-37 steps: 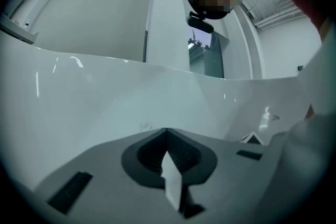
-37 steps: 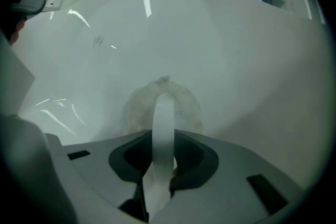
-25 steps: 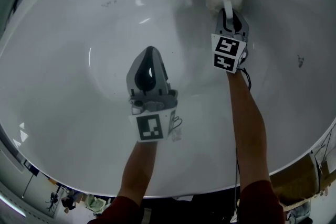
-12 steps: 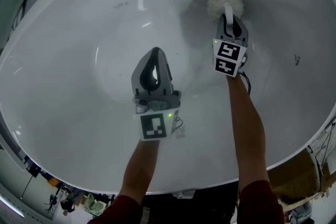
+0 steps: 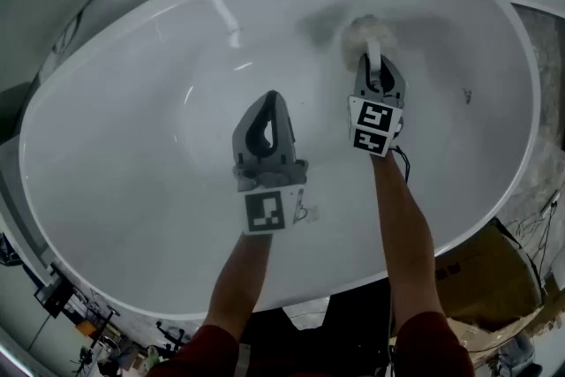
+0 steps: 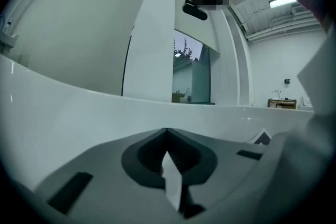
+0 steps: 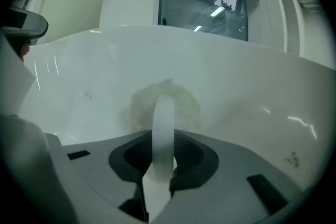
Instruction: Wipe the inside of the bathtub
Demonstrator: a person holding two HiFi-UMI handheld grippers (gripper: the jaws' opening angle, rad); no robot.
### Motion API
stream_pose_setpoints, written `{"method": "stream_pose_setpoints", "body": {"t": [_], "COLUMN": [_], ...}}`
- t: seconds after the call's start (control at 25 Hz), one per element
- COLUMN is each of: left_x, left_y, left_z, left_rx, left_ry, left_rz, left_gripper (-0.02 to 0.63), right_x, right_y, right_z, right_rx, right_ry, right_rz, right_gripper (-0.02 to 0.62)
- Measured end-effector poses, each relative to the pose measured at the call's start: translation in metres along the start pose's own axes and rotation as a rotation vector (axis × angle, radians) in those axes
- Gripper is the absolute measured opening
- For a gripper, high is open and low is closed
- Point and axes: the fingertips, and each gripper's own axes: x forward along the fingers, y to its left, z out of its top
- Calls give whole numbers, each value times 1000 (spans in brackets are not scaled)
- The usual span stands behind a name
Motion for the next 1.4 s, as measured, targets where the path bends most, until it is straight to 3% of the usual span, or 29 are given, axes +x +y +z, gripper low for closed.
{"method": "stream_pose_setpoints", "body": {"t": [0.24, 0.32, 0.68, 0.84, 1.04, 1.2, 1.4], "left_x": [-28, -37, -90, -130, -211, -281, -350], "left_y": [-7, -13, -33, -49, -32, -3, 33], "left_z": [47, 62, 162, 210, 263, 290, 314], "left_rx": [-18, 9, 37, 58, 43, 21, 64], "left_ry": [1, -1, -29, -57, -119, -114, -138], "left_rz": [-27, -36, 9, -9, -29, 12, 69], "left_gripper": [14, 14, 14, 14, 14, 14, 14], "right_x": [-64, -87, -203, -268, -356, -419, -480], "right_y": [13, 14, -1, -2, 50, 94, 130], "right_z": [46, 61, 138, 170, 202, 217, 233], "right_rx": [53, 72, 114, 111, 112, 104, 66], "right_ry": [-26, -32, -105, -156, -213, -229, -245], "right_rz": [10, 17, 58, 58, 55, 54, 77], "right_gripper": [93, 94, 93, 94, 94, 94, 92]}}
